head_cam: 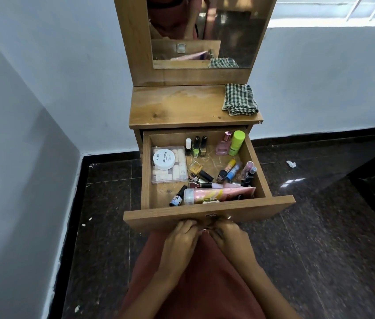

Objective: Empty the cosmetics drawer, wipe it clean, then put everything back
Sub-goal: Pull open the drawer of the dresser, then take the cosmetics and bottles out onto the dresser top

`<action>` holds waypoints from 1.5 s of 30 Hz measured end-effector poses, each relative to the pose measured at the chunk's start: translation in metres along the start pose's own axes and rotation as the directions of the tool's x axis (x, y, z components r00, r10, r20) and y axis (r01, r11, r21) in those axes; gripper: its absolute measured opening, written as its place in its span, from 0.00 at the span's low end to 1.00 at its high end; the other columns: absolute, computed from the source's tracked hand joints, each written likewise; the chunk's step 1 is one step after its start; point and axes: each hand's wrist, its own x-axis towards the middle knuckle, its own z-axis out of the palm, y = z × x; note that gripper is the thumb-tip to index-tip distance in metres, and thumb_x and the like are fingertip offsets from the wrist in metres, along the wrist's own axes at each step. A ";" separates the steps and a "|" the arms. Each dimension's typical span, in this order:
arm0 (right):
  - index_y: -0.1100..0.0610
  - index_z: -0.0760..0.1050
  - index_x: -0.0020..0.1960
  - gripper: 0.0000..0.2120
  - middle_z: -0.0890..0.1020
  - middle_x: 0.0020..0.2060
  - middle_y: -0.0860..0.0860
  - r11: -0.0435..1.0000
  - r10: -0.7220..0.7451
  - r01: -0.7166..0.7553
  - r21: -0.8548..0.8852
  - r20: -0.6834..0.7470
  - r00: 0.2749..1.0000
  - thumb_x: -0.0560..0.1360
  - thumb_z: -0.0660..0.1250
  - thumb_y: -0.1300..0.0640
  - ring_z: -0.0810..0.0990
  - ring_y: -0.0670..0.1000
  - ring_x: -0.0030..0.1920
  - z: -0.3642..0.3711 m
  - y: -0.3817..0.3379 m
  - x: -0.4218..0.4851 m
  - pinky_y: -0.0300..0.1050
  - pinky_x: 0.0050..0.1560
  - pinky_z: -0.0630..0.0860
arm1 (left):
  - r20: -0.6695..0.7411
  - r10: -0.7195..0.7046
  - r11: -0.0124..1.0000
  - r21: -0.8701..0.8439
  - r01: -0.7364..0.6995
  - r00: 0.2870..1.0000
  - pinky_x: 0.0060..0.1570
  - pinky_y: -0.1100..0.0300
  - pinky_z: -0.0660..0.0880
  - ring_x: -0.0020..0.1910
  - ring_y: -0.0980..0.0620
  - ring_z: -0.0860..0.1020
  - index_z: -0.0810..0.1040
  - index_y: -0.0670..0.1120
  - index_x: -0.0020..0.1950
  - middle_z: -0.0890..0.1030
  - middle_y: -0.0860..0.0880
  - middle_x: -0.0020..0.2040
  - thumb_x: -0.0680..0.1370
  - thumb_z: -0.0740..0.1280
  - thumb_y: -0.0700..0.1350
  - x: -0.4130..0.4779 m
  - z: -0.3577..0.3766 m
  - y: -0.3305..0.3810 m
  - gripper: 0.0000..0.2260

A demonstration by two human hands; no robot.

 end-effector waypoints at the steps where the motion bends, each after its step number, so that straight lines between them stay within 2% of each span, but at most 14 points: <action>1: 0.53 0.79 0.52 0.08 0.82 0.51 0.47 0.998 0.006 -0.005 0.070 -0.006 1.000 0.74 0.65 0.55 0.79 0.47 0.53 -0.007 -0.004 0.002 0.42 0.49 0.73 | -0.028 0.023 0.999 -0.029 -0.024 0.999 0.39 0.63 0.76 0.47 0.60 0.72 0.81 0.47 0.46 0.80 0.55 0.45 0.75 0.59 0.48 0.002 -0.005 0.004 0.11; 4: 0.56 0.82 0.45 0.05 0.83 0.38 0.44 0.931 0.037 -0.018 0.364 -0.045 0.998 0.70 0.70 0.63 0.79 0.34 0.39 -0.034 -0.014 0.011 0.28 0.43 0.73 | -0.207 0.091 0.984 -0.131 -0.120 0.974 0.48 0.66 0.72 0.48 0.58 0.74 0.81 0.44 0.48 0.82 0.51 0.46 0.78 0.59 0.48 0.017 -0.026 0.020 0.12; 7: 0.60 0.81 0.46 0.07 0.80 0.36 0.43 0.890 0.039 -0.004 0.456 -0.068 0.997 0.70 0.69 0.67 0.77 0.29 0.35 -0.066 -0.018 0.028 0.22 0.39 0.72 | -0.274 0.046 0.970 -0.218 -0.108 0.961 0.50 0.66 0.70 0.49 0.57 0.74 0.80 0.44 0.49 0.81 0.49 0.47 0.76 0.62 0.45 0.046 -0.045 0.031 0.09; 9: 0.60 0.81 0.48 0.08 0.80 0.39 0.46 0.922 0.045 -0.006 0.387 -0.093 0.995 0.70 0.69 0.67 0.78 0.33 0.37 -0.083 -0.016 0.046 0.23 0.40 0.72 | -0.166 -0.057 0.965 -0.263 0.011 0.985 0.50 0.68 0.68 0.50 0.56 0.74 0.80 0.44 0.50 0.81 0.49 0.48 0.75 0.64 0.43 0.071 -0.052 0.030 0.08; 11: 0.60 0.81 0.51 0.10 0.82 0.45 0.51 0.971 0.057 -0.043 0.234 -0.054 0.997 0.71 0.69 0.66 0.79 0.42 0.44 -0.091 -0.007 0.065 0.30 0.47 0.72 | 0.051 -0.149 0.956 -0.249 0.157 0.988 0.52 0.66 0.69 0.53 0.53 0.76 0.79 0.45 0.54 0.80 0.48 0.52 0.75 0.66 0.40 0.096 -0.054 0.022 0.09; 14: 0.58 0.79 0.54 0.13 0.80 0.56 0.53 0.997 0.076 -0.073 -0.030 0.103 0.992 0.70 0.69 0.64 0.77 0.51 0.57 -0.090 0.009 0.088 0.43 0.58 0.73 | 0.362 -0.224 0.946 -0.144 0.292 0.905 0.57 0.60 0.71 0.58 0.51 0.75 0.75 0.45 0.61 0.77 0.48 0.59 0.74 0.67 0.39 0.123 -0.051 0.003 0.15; 17: 0.55 0.77 0.58 0.18 0.79 0.58 0.54 0.985 0.103 -0.060 -0.164 0.267 0.958 0.70 0.68 0.65 0.76 0.53 0.58 -0.088 0.017 0.096 0.48 0.59 0.74 | 0.549 -0.229 0.941 -0.086 0.328 0.804 0.57 0.59 0.70 0.60 0.49 0.74 0.73 0.45 0.64 0.76 0.45 0.62 0.73 0.69 0.38 0.134 -0.045 -0.011 0.20; 20: 0.54 0.76 0.59 0.19 0.80 0.56 0.55 0.977 0.118 -0.056 -0.206 0.303 0.946 0.70 0.67 0.65 0.77 0.54 0.56 -0.090 0.020 0.099 0.51 0.57 0.76 | 0.639 -0.170 0.974 -0.006 0.227 0.750 0.58 0.59 0.69 0.60 0.48 0.72 0.72 0.44 0.64 0.73 0.45 0.63 0.72 0.70 0.38 0.137 -0.040 -0.021 0.21; 24: 0.53 0.78 0.58 0.17 0.81 0.54 0.55 0.972 0.107 -0.036 -0.233 0.300 0.948 0.70 0.68 0.62 0.79 0.56 0.53 -0.090 0.023 0.101 0.51 0.56 0.76 | 0.650 -0.123 0.984 -0.016 0.176 0.750 0.59 0.61 0.68 0.61 0.49 0.71 0.72 0.44 0.64 0.70 0.46 0.62 0.71 0.71 0.38 0.137 -0.039 -0.024 0.23; 29: 0.55 0.79 0.57 0.15 0.82 0.53 0.56 0.988 0.058 -0.024 -0.156 0.218 0.974 0.71 0.66 0.63 0.78 0.56 0.54 -0.093 0.022 0.097 0.48 0.52 0.74 | 0.630 -0.111 0.985 -0.033 0.169 0.768 0.59 0.59 0.69 0.61 0.48 0.70 0.71 0.44 0.65 0.69 0.45 0.62 0.71 0.70 0.38 0.134 -0.038 -0.026 0.23; 36: 0.58 0.79 0.57 0.14 0.80 0.54 0.57 0.999 0.050 -0.050 -0.007 0.143 0.988 0.72 0.66 0.65 0.77 0.54 0.55 -0.104 0.023 0.094 0.51 0.59 0.74 | 0.530 -0.101 0.971 -0.130 0.199 0.842 0.61 0.58 0.68 0.62 0.49 0.71 0.68 0.45 0.67 0.72 0.45 0.63 0.71 0.71 0.39 0.129 -0.053 -0.028 0.26; 38: 0.59 0.79 0.57 0.15 0.80 0.54 0.59 0.999 0.045 -0.047 0.018 0.126 0.991 0.70 0.68 0.66 0.78 0.56 0.55 -0.110 0.023 0.096 0.50 0.58 0.75 | 0.486 -0.122 0.936 -0.233 0.263 0.865 0.59 0.60 0.69 0.61 0.50 0.72 0.70 0.45 0.66 0.73 0.46 0.63 0.70 0.71 0.38 0.130 -0.063 -0.026 0.25; 42: 0.62 0.78 0.55 0.15 0.82 0.50 0.57 0.981 0.045 -0.067 0.180 0.121 0.992 0.69 0.70 0.66 0.79 0.50 0.49 -0.124 0.011 0.095 0.36 0.44 0.77 | 0.433 -0.243 0.751 -0.482 0.451 0.868 0.52 0.59 0.75 0.55 0.53 0.76 0.73 0.49 0.59 0.76 0.50 0.57 0.69 0.73 0.36 0.128 -0.085 -0.020 0.22; 45: 0.62 0.78 0.54 0.14 0.81 0.47 0.55 0.936 0.080 -0.103 0.336 0.082 0.993 0.69 0.71 0.64 0.79 0.49 0.46 -0.130 0.001 0.095 0.34 0.37 0.78 | 0.401 -0.327 0.646 -0.566 0.512 0.856 0.49 0.63 0.75 0.51 0.55 0.76 0.74 0.50 0.56 0.77 0.54 0.51 0.69 0.73 0.37 0.129 -0.096 -0.020 0.18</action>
